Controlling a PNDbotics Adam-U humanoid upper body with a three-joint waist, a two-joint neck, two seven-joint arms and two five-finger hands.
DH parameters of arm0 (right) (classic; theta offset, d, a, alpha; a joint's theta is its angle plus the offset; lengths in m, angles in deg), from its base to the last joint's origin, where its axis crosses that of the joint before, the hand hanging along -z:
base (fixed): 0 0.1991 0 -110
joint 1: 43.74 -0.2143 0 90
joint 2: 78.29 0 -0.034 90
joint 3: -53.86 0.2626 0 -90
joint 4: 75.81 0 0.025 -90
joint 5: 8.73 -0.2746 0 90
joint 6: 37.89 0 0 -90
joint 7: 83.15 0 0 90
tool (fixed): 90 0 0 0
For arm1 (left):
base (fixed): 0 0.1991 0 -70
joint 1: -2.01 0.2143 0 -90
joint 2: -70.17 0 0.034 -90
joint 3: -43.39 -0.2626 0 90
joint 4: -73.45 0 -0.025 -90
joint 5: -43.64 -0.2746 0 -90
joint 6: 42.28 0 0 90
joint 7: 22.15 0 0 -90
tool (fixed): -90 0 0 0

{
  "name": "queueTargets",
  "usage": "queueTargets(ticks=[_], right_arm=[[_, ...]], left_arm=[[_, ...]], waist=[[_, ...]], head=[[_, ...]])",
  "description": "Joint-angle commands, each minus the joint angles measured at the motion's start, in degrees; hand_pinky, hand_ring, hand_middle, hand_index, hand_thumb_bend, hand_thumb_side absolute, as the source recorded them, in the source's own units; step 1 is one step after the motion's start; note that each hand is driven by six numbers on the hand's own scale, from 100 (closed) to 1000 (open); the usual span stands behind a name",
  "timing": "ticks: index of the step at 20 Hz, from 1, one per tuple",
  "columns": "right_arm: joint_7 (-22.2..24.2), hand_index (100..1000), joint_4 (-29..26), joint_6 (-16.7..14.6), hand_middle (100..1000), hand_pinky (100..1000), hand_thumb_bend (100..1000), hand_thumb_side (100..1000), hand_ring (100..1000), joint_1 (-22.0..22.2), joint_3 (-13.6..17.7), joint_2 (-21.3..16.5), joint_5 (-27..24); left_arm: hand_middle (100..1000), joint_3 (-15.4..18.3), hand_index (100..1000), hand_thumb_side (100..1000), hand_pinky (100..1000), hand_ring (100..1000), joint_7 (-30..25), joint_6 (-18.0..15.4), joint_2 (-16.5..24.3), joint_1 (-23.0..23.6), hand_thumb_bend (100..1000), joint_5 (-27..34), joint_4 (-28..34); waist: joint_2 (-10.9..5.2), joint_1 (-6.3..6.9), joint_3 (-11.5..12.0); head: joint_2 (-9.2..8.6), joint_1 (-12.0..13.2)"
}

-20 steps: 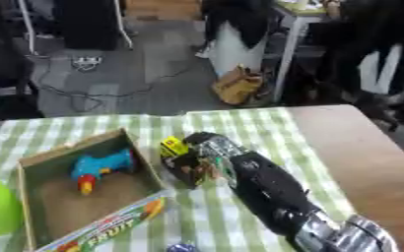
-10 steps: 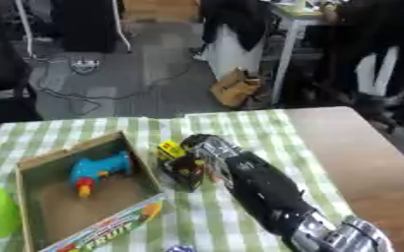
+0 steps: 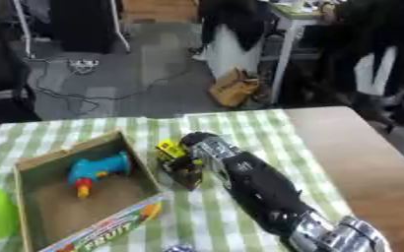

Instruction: Pick up objects on the table and place them in the box.

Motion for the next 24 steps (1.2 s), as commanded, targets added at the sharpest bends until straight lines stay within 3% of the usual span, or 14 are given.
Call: queueTargets(ticks=[1,2,3,12,20,24], right_arm=[[-0.3,682,1.0,0.4,575,830,162,795,673,0.7,-0.3,-0.9,2.4],[-0.4,682,1.1,0.5,575,830,162,795,673,0.7,-0.3,-0.9,2.7],[-0.5,647,1.1,0.5,545,718,153,756,635,0.7,-0.3,-0.9,3.0],[-1.1,553,1.1,0.7,470,337,119,643,549,0.8,-0.5,-0.8,5.9],[-1.0,468,0.9,0.7,351,169,100,544,421,0.0,-0.6,-1.1,8.4],[0.9,465,0.6,0.0,344,150,100,524,411,-0.8,-0.6,-1.5,8.3]], left_arm=[[894,0.3,897,1000,878,898,0.3,-0.1,0.7,-0.8,100,-0.1,0.8],[894,0.3,897,1000,878,898,0.3,-0.1,0.7,-0.8,100,-0.1,0.8],[893,0.3,897,1000,877,898,0.4,-0.1,0.7,-0.8,100,-0.1,0.8],[893,0.3,897,1000,877,899,0.4,-0.1,0.7,-0.8,100,-0.2,0.8],[893,0.3,897,1000,877,899,0.4,-0.1,0.8,-0.8,100,-0.2,0.8],[893,0.3,897,1000,877,899,0.4,0.0,0.8,-0.8,100,-0.2,0.8]], waist=[[-0.51,0.35,0.0],[-0.51,0.36,0.1],[-0.52,0.37,0.1],[-0.69,0.43,0.0],[-1.11,0.50,-0.1],[-1.32,0.51,-0.1]], head=[[-0.36,-0.2],[-0.34,-0.2],[-0.33,-0.3],[-0.26,-0.6],[0.12,-0.9],[0.38,-1.3]])
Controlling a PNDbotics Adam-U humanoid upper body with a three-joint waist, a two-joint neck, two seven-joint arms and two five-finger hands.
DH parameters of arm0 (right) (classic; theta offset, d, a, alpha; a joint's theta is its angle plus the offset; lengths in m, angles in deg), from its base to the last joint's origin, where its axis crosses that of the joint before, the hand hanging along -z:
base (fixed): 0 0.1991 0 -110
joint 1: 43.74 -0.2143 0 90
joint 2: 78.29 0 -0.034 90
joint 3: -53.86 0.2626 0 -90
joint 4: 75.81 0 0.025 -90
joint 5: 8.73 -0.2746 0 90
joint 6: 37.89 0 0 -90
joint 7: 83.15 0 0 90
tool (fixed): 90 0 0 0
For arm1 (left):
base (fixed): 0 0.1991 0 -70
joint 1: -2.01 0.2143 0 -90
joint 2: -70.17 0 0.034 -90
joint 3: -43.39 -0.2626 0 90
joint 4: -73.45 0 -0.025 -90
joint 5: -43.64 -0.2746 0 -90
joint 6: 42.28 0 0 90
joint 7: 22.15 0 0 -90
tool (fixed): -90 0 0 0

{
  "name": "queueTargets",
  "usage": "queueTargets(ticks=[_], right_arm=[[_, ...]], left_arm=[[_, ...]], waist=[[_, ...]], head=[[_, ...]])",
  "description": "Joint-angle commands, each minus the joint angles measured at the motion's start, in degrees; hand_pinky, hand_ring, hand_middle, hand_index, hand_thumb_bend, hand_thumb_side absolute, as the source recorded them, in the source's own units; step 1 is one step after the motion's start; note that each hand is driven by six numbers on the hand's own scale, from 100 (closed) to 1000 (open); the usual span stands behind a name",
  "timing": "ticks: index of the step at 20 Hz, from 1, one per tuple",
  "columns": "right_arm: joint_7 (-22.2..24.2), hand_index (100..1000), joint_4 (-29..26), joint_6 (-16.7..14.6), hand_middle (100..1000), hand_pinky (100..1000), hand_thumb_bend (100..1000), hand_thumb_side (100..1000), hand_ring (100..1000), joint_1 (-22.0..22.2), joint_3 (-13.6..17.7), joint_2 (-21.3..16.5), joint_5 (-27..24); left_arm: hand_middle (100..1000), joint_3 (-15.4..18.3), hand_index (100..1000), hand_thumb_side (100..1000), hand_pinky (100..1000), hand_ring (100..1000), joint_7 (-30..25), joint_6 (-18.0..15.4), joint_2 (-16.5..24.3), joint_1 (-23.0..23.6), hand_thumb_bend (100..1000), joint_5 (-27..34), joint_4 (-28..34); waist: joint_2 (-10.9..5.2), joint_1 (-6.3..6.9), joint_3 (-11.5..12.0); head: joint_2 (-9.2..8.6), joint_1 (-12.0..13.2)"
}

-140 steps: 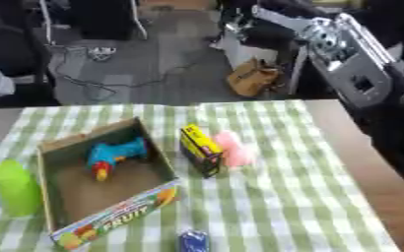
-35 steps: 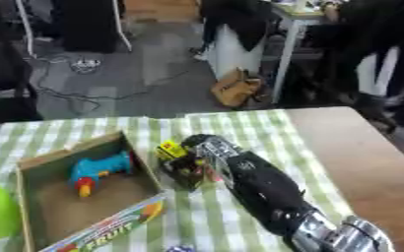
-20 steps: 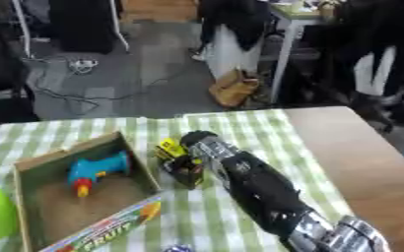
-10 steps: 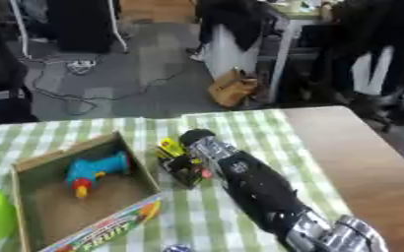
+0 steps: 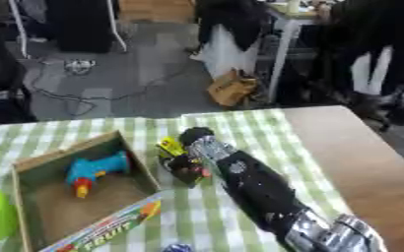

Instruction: Pick up objects on the table and place them in the box.

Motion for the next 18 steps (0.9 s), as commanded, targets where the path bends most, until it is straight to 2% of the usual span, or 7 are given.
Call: queueTargets(ticks=[1,12,16,18], right_arm=[[1.8,465,0.5,-0.5,344,150,100,524,411,-0.4,-0.3,-1.6,0.9],[8.7,457,-5.1,-1.7,314,109,100,503,385,-5.0,-2.0,-2.8,-2.1],[12.4,456,-7.6,-2.8,308,100,102,492,377,-7.4,-2.5,-4.3,-4.9],[14.7,455,-9.0,-3.5,305,100,109,489,373,-8.6,-2.5,-5.0,-8.2]], left_arm=[[893,0.3,897,1000,877,899,0.2,0.0,0.8,-0.8,100,-0.1,0.8],[893,0.1,899,1000,877,899,0.0,0.0,0.6,-0.8,100,0.0,0.8],[893,0.1,898,1000,877,899,-0.1,0.0,0.6,-0.8,100,0.0,0.8],[893,0.1,899,1000,877,899,-0.1,0.0,0.7,-0.9,100,0.0,0.8]], waist=[[-1.34,0.51,-0.1],[-1.85,0.87,-0.1],[-1.94,0.80,-0.1],[-1.94,0.69,-0.2]], head=[[0.34,-0.3],[1.22,-0.6],[2.51,0.2],[2.88,0.7]])
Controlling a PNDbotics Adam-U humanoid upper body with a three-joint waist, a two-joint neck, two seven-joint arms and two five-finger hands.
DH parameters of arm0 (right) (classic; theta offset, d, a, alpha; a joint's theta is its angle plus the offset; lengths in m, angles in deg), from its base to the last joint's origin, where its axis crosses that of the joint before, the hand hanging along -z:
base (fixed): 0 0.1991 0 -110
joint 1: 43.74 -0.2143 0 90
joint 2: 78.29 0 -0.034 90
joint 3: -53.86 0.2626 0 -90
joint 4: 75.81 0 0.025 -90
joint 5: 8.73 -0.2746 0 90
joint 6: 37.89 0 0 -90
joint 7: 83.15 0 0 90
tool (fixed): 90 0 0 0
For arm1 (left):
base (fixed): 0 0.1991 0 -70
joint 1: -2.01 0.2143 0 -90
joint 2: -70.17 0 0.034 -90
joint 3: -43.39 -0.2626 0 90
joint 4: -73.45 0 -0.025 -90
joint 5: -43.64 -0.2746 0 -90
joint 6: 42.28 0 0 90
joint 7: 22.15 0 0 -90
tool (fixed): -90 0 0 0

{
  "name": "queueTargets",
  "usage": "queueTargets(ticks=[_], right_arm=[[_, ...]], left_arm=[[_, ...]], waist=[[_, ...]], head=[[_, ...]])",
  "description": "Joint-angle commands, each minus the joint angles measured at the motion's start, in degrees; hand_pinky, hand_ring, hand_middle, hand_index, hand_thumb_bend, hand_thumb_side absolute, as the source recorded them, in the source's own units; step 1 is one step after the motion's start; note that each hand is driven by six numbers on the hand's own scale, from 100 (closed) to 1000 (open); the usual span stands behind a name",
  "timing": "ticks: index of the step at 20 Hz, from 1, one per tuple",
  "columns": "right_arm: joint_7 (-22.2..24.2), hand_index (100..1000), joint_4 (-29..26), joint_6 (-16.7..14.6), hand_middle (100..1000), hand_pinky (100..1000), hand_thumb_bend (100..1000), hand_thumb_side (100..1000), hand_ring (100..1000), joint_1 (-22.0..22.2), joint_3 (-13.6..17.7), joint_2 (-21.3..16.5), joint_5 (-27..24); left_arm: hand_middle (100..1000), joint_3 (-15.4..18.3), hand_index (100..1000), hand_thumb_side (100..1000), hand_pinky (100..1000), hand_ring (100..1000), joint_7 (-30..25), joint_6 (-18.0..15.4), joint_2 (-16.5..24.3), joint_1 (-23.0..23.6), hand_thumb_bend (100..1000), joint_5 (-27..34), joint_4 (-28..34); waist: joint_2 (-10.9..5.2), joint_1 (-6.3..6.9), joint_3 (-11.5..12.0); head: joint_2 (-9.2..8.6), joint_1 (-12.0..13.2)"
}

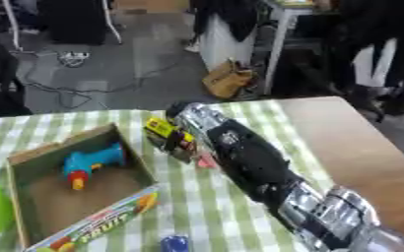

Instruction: Pick up objects on the table and place them in the box.

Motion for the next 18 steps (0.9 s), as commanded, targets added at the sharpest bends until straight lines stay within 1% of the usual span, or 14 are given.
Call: queueTargets(ticks=[1,6,11,14,18], right_arm=[[3.4,455,-3.7,-0.9,305,100,109,489,373,-2.9,-0.1,-2.7,-4.7],[8.7,453,-8.2,-1.3,294,100,131,479,359,-5.2,-0.8,-5.0,-13.3],[10.5,451,-13.1,-0.2,282,100,154,488,343,-6.6,-1.3,-5.5,-18.9],[9.8,451,-15.9,0.8,281,100,157,505,341,-6.9,-2.1,-5.4,-20.3],[8.0,450,-17.6,1.4,279,100,164,511,338,-7.3,-2.9,-4.8,-20.1]], left_arm=[[893,0.0,899,1000,877,899,-0.1,0.0,0.7,-0.9,100,0.0,0.8],[893,0.0,899,1000,876,899,-0.1,-0.1,0.8,-1.0,100,-0.1,0.8],[892,0.0,900,1000,876,899,0.0,-0.1,0.8,-1.1,100,-0.1,0.8],[892,-0.1,900,1000,876,898,0.0,-0.1,0.8,-1.2,100,-0.2,0.8],[892,-0.2,900,1000,876,898,0.0,-0.2,0.6,-1.5,100,-0.1,0.8]], waist=[[-1.91,0.62,0.0],[-1.91,0.23,0.0],[-1.92,-0.08,0.3],[-1.89,-0.23,0.5],[-1.69,-0.37,0.9]], head=[[0.74,0.7],[1.38,1.4],[1.21,1.6],[0.88,1.4],[0.34,0.9]])
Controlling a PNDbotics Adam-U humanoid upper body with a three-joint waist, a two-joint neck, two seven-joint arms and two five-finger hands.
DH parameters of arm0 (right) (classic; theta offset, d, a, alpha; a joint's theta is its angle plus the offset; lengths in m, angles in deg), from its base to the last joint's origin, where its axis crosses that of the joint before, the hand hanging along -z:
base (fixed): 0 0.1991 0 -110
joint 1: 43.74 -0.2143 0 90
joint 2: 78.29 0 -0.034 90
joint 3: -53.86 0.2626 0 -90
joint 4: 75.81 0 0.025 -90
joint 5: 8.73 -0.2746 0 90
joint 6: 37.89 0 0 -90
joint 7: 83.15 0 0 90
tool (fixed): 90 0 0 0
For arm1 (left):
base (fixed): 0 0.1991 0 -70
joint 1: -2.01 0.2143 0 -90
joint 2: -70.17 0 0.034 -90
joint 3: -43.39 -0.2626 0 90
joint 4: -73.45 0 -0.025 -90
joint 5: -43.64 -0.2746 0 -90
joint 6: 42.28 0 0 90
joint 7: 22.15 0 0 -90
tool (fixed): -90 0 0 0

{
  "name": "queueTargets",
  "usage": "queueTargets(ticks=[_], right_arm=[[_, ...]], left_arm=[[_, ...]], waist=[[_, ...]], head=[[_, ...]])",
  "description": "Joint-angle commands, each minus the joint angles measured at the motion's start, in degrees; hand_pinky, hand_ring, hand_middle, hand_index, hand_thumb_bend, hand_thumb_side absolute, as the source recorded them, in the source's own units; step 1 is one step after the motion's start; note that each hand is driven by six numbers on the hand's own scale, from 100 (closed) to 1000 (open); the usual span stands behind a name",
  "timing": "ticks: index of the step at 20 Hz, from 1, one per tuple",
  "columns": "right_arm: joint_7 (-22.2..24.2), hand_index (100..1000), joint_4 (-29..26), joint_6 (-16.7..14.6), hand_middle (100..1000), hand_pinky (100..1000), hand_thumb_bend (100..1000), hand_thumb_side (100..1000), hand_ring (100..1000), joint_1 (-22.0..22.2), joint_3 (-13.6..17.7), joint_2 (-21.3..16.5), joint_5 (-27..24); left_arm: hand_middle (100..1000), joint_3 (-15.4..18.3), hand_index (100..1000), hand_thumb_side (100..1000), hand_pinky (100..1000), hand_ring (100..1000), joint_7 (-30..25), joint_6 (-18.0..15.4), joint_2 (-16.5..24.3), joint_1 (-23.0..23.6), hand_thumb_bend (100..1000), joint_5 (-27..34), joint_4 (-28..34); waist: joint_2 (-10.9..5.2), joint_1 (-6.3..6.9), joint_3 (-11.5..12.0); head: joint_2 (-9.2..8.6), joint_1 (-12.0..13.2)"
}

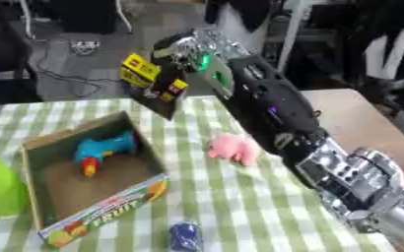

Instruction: Pick up objects on the table and place them in the box.

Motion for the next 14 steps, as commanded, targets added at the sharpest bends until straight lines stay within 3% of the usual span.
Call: queueTargets(ticks=[1,7,14], right_arm=[[-1.6,449,-2.3,0.3,277,100,167,520,336,-2.1,-0.3,-0.3,-0.4],[-7.3,447,-2.3,-0.1,271,100,191,541,326,-2.3,-0.9,3.0,1.3],[-15.0,446,2.6,-1.5,270,100,198,548,325,-1.1,-0.1,7.2,6.5]], left_arm=[[892,-0.2,900,1000,876,898,0.0,-0.2,0.5,-1.1,100,-0.1,0.8],[892,-0.6,900,1000,876,898,-0.1,-0.5,-0.3,-2.4,100,0.3,0.8],[892,-0.9,900,1000,875,898,-0.5,-1.1,-0.9,-3.8,100,0.7,0.8]], waist=[[-1.57,-0.34,0.3],[-0.50,-0.30,2.4],[0.48,-0.50,4.4]], head=[[-0.92,-0.6],[-2.26,-3.6],[-3.92,-6.0]])
